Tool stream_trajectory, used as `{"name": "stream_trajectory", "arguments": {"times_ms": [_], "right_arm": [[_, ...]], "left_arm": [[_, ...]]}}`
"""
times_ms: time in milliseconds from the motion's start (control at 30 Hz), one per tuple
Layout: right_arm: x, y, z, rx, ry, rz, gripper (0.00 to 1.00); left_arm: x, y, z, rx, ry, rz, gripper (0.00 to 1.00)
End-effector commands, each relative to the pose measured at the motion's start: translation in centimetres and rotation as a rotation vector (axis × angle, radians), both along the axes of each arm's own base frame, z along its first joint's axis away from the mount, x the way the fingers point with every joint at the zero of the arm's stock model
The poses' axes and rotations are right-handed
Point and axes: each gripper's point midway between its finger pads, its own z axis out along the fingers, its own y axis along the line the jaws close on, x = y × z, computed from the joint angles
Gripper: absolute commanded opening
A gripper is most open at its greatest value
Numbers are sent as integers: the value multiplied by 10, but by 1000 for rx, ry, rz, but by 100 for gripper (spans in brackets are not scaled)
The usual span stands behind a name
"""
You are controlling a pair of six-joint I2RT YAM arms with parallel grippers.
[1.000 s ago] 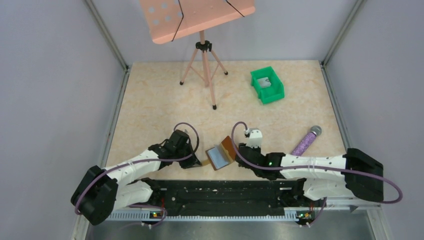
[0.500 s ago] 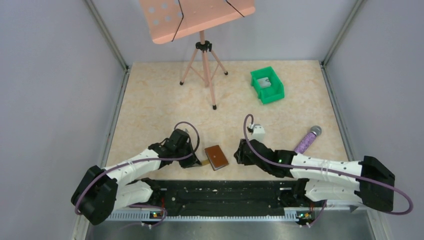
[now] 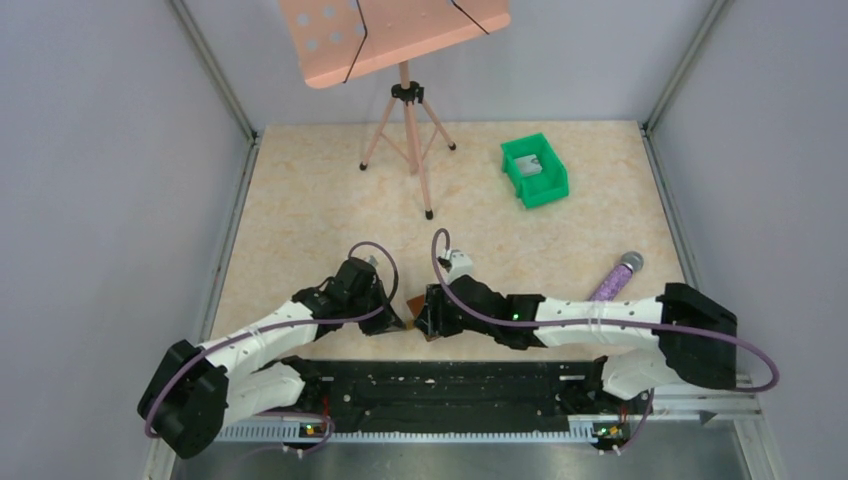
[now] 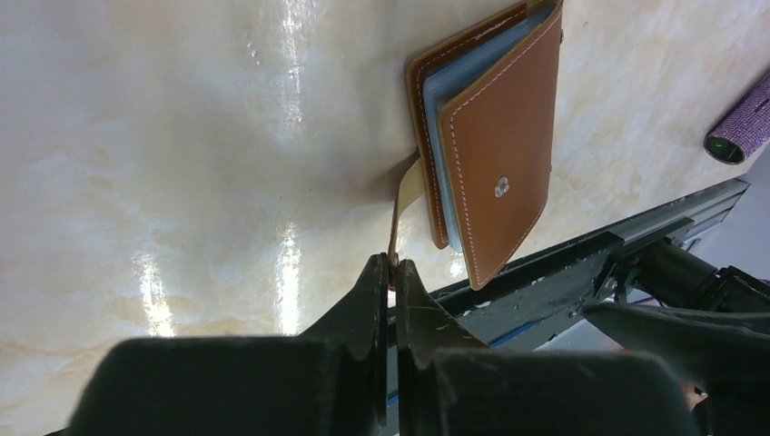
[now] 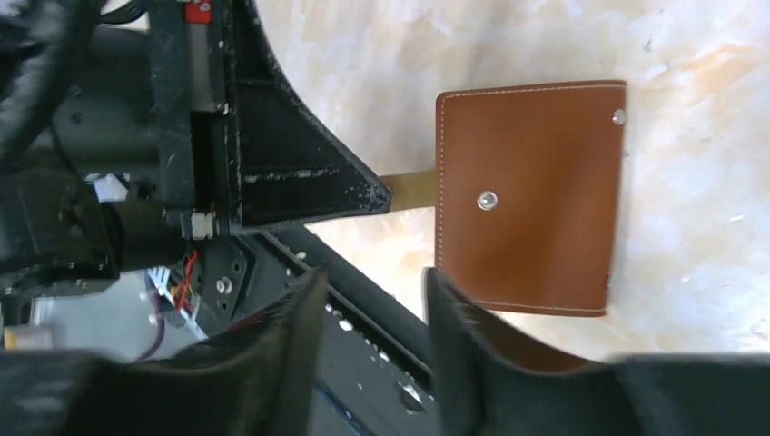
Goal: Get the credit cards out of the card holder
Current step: Open the card holder at the center of the board.
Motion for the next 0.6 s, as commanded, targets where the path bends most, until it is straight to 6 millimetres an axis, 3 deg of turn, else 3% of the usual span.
{"name": "stream_trajectory", "arguments": {"times_ms": [0,233,567], "right_arm": [[2,20,4,-24,-45,-21,53],[21,-10,-29,-279,-174,-109,83],[14,-4,-58,-460,-257,-86,87]], "left_arm": [[10,-11,20,-64,-49,0,0],[9,-10,22,-69,-56,1,0],[8,-9,20,-68,-50,8,0]]}}
